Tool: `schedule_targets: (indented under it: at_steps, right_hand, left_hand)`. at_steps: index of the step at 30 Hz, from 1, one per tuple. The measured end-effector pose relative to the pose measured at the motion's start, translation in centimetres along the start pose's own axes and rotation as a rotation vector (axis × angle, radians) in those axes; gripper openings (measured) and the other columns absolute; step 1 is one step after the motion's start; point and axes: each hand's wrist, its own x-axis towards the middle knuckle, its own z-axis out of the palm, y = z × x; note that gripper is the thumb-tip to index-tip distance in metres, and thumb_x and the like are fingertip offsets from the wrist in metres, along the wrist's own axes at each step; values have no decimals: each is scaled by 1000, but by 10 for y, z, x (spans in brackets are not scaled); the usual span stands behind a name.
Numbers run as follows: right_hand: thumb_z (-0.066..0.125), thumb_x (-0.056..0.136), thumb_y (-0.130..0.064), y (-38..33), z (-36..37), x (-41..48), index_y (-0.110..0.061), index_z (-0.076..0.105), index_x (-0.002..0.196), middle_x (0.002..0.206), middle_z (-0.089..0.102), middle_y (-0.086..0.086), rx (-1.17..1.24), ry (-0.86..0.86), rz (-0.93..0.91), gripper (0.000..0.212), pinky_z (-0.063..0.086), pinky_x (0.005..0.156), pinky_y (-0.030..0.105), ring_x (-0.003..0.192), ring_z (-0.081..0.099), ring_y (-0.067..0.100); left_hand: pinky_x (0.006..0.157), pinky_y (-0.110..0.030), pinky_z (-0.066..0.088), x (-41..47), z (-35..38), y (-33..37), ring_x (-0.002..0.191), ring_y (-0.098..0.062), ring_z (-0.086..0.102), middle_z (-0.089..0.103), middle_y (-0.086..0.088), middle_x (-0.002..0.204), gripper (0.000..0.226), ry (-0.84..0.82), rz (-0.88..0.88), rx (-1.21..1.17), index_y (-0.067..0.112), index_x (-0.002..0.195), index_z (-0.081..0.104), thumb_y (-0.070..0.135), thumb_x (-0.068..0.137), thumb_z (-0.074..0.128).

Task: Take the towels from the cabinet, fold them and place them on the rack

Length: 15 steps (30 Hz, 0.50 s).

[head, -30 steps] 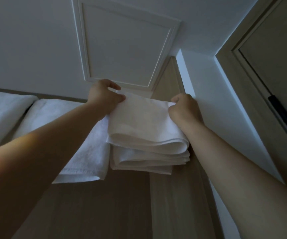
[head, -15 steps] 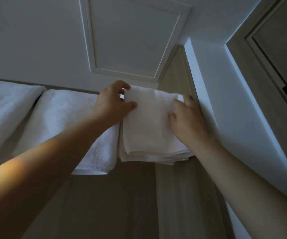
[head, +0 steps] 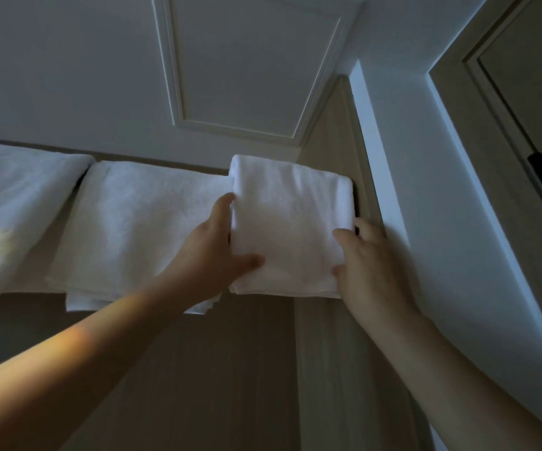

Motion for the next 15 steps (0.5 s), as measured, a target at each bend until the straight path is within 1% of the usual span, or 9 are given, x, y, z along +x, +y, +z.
schedule_targets:
  at_steps: [2,5,6,8,9,11,13,15]
  right_hand:
    - [61,87,-5,2,-2,-1,-8,60,117,128,48,10,39,3,7,30,49,90,42,112,53,31]
    - [62,85,-1,2,-8,-5,-6,62,112,121,53,10,70,9,2,27,50,88,43,103,57,31]
    - [61,85,-1,3,-9,-6,-6,63,111,120,54,10,77,12,-7,27,50,88,42,102,58,31]
    - [63,85,-2,6,-13,-11,-8,64,113,120,56,8,104,21,-23,28,50,90,40,103,58,29]
    - [64,85,-3,7,-15,-13,-9,65,115,122,57,7,122,31,-29,31,49,91,37,105,58,28]
    - [67,86,-4,7,-18,-21,-12,66,119,123,60,4,195,70,-59,34,48,90,32,106,59,25]
    - [70,86,-8,4,-24,-35,-14,67,118,119,63,1,237,110,-102,33,47,85,28,104,61,21]
    - [73,84,-10,2,-29,-48,-14,69,115,113,66,0,290,139,-142,32,45,81,23,98,63,18]
  left_hand:
    - [55,-10,42,1,0,1,85,-10,61,62,-3,115,100,6,27,68,33,149,10,33,77,78]
    - [52,-8,36,-2,-3,6,73,1,53,61,-4,116,104,32,62,175,31,152,3,36,78,77]
    - [56,-9,36,-5,-4,7,75,-1,54,60,-4,117,105,43,64,203,30,152,2,38,78,77]
    - [67,-18,41,-15,-5,12,87,-12,57,54,-6,125,105,59,68,260,29,153,5,41,76,76]
    - [69,-22,43,-20,-5,15,90,-15,56,50,-6,128,102,68,72,291,27,152,10,44,75,75]
    - [74,-25,49,-31,-10,22,90,-16,56,44,-4,127,90,100,80,327,21,148,28,51,73,69]
    - [78,-30,55,-47,-20,33,90,-18,58,46,-2,122,81,96,91,360,18,139,43,57,70,59]
    - [76,-31,57,-65,-24,44,87,-15,58,49,4,114,70,85,117,380,21,130,49,59,70,54]
